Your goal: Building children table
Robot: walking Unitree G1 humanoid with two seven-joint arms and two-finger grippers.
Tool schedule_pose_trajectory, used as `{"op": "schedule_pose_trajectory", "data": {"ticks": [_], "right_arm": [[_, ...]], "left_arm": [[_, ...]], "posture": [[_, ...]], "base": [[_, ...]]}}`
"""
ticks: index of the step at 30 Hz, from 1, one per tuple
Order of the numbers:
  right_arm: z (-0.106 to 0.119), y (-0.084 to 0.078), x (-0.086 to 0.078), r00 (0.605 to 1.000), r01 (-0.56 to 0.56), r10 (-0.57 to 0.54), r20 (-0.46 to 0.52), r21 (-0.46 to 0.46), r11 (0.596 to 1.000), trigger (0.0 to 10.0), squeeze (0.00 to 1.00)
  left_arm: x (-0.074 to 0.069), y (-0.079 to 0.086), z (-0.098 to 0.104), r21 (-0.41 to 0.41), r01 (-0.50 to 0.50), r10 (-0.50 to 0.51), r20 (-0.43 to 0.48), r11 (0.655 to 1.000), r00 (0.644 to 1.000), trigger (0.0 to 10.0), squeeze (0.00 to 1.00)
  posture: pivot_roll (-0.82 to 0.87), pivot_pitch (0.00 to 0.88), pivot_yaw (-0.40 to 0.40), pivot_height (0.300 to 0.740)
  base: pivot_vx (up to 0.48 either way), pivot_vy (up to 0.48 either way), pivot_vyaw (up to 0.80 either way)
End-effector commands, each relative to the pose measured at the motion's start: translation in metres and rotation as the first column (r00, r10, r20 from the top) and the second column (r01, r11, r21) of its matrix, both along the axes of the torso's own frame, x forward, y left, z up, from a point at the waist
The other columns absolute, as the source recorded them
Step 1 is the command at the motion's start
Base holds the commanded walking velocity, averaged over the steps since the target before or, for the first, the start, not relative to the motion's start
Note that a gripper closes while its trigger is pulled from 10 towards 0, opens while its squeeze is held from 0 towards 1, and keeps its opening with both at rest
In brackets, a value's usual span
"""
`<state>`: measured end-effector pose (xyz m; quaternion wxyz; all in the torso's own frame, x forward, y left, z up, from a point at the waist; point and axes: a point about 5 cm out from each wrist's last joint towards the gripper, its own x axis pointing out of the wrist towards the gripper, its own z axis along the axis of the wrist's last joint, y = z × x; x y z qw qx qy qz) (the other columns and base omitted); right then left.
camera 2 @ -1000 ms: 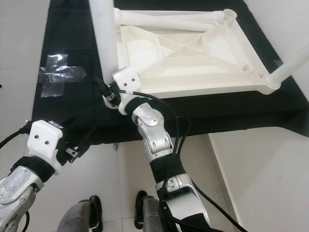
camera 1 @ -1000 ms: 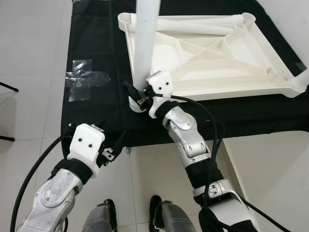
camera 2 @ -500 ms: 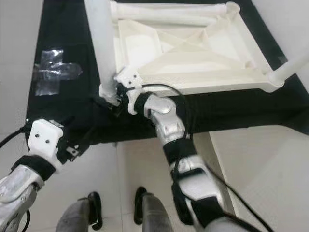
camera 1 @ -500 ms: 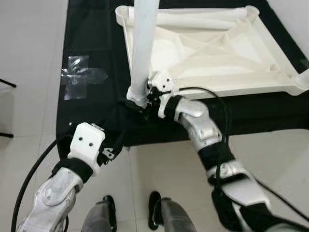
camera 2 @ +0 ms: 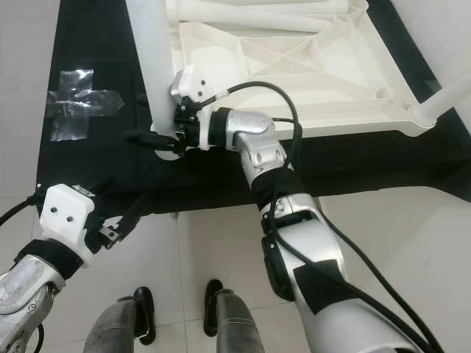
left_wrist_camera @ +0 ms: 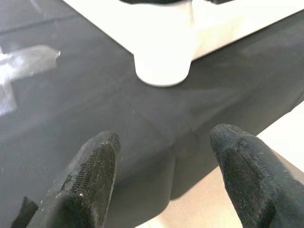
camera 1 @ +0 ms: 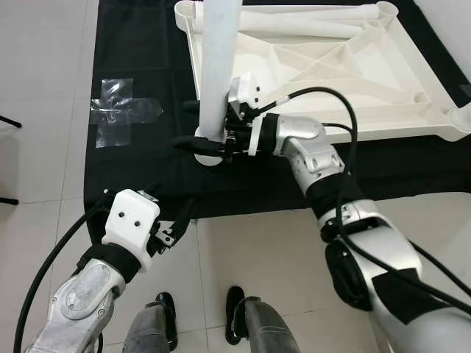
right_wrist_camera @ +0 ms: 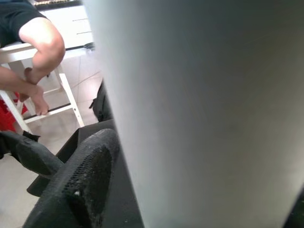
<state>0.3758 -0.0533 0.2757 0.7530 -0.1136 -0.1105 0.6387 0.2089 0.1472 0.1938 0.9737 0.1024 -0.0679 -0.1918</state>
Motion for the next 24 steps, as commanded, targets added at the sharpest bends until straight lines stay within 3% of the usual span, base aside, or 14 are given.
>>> {"op": "schedule_pose_trajectory", "data": {"ticks": [1, 11, 15, 16, 17, 18, 19, 20, 22, 23, 24], "right_arm": [[-0.006, 0.001, -0.002, 0.999, -0.044, 0.044, -0.02, -0.003, 0.999, 0.0, 0.0], [-0.003, -0.002, 0.002, 0.999, -0.036, 0.035, -0.021, -0.007, 0.999, 0.0, 0.0], [-0.007, -0.006, 0.005, 1.0, 0.029, -0.029, -0.007, -0.009, 1.0, 0.0, 0.0], [-0.02, -0.01, 0.008, 0.988, 0.149, -0.149, -0.036, -0.004, 0.989, 0.0, 0.0], [-0.02, -0.01, 0.008, 0.988, 0.149, -0.149, -0.036, -0.004, 0.989, 0.0, 0.0], [-0.041, -0.013, 0.011, 0.942, 0.327, -0.327, -0.076, -0.004, 0.945, 0.0, 0.0], [-0.041, -0.013, 0.011, 0.942, 0.327, -0.327, -0.076, -0.004, 0.945, 0.0, 0.0], [-0.066, -0.02, 0.012, 0.803, 0.589, -0.588, -0.092, -0.02, 0.808, 0.0, 0.0], [-0.066, -0.02, 0.012, 0.803, 0.589, -0.588, -0.092, -0.02, 0.808, 0.0, 0.0], [-0.102, -0.015, -0.013, 0.702, 0.695, -0.693, -0.165, -0.058, 0.717, 0.0, 0.0], [-0.102, -0.015, -0.013, 0.702, 0.695, -0.693, -0.165, -0.058, 0.717, 0.0, 0.0]], "left_arm": [[-0.005, -0.001, -0.001, 0.014, 0.011, -0.011, -0.011, 1.0, 1.0, 10.0, 0.0], [-0.007, -0.001, -0.002, 0.019, 0.015, -0.015, -0.022, 1.0, 1.0, 10.0, 0.0], [-0.007, -0.001, -0.002, 0.02, 0.015, -0.014, -0.023, 1.0, 1.0, 10.0, 0.0], [-0.007, 0.0, -0.003, 0.019, 0.014, -0.013, -0.025, 1.0, 1.0, 10.0, 0.0], [-0.007, 0.0, -0.003, 0.019, 0.014, -0.013, -0.025, 1.0, 1.0, 10.0, 0.0], [-0.007, 0.0, -0.004, 0.019, 0.013, -0.013, -0.027, 1.0, 1.0, 10.0, 0.0], [-0.007, 0.0, -0.004, 0.019, 0.013, -0.013, -0.027, 1.0, 1.0, 10.0, 0.0], [-0.007, 0.0, -0.005, 0.019, 0.015, -0.014, -0.03, 1.0, 0.999, 10.0, 0.0], [-0.007, 0.0, -0.005, 0.019, 0.015, -0.014, -0.03, 1.0, 0.999, 10.0, 0.0], [-0.006, -0.001, -0.005, 0.022, 0.02, -0.02, -0.03, 1.0, 0.999, 10.0, 0.0], [-0.006, -0.001, -0.005, 0.022, 0.02, -0.02, -0.03, 1.0, 0.999, 10.0, 0.0]], "posture": [[0.19, 0.371, -0.145, 0.74], [0.19, 0.378, -0.143, 0.74], [0.18, 0.375, -0.15, 0.74], [0.17, 0.374, -0.152, 0.74], [0.17, 0.374, -0.152, 0.74], [0.15, 0.373, -0.15, 0.74], [0.15, 0.373, -0.15, 0.74], [0.16, 0.37, -0.145, 0.74], [0.16, 0.37, -0.145, 0.74], [0.19, 0.376, -0.135, 0.74], [0.19, 0.376, -0.135, 0.74]], "base": [[0.0, 0.0, 0.0], [0.0, 0.0, 0.0], [0.0, 0.0, 0.0], [0.0, 0.0, 0.0], [0.0, 0.0, 0.0], [0.0, 0.0, 0.0], [0.0, 0.0, 0.0], [0.0, 0.0, 0.0], [0.0, 0.0, 0.0], [0.0, 0.0, 0.0], [0.0, 0.0, 0.0]]}}
